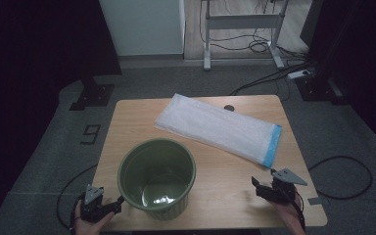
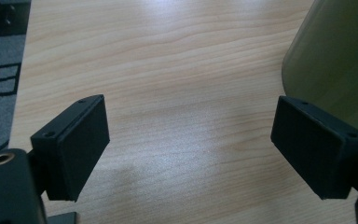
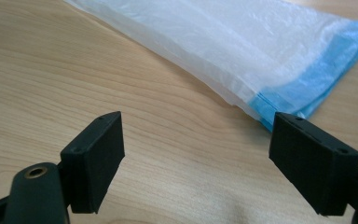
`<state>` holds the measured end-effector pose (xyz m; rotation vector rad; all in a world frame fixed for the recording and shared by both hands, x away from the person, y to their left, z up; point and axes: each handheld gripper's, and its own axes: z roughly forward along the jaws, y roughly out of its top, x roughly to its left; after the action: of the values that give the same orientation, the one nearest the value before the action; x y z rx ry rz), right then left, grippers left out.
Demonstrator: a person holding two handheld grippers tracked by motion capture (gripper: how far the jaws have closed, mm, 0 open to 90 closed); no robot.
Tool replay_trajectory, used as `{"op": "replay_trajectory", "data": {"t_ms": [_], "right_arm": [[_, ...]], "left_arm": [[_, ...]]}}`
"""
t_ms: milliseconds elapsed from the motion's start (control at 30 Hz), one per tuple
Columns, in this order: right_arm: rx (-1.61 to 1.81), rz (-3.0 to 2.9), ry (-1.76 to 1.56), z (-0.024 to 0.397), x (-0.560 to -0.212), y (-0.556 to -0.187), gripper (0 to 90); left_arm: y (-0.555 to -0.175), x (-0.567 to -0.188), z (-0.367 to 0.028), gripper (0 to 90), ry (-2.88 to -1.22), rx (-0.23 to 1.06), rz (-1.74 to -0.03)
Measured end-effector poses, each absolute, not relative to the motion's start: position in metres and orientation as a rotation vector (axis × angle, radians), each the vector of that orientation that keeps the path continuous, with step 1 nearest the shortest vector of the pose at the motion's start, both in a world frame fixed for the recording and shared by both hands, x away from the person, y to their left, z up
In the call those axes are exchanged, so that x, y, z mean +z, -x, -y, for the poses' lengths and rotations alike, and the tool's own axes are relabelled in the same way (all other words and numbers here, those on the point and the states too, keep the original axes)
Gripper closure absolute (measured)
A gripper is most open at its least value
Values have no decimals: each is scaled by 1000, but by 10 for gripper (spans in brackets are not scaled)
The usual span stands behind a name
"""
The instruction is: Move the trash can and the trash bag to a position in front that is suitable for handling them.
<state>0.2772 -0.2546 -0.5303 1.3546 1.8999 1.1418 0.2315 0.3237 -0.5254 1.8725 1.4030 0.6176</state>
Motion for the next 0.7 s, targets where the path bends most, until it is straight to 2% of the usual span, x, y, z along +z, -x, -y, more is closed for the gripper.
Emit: {"op": "replay_trajectory", "data": {"t_ms": [433, 700], "right_arm": [[1142, -1888, -1352, 257, -524, -275, 177], [1120, -1907, -1359, 259, -529, -280, 176]], "left_arm": [[-191, -510, -314, 112, -1878, 611, -1194], [-171, -499, -284, 126, -1966, 566, -936]]}}
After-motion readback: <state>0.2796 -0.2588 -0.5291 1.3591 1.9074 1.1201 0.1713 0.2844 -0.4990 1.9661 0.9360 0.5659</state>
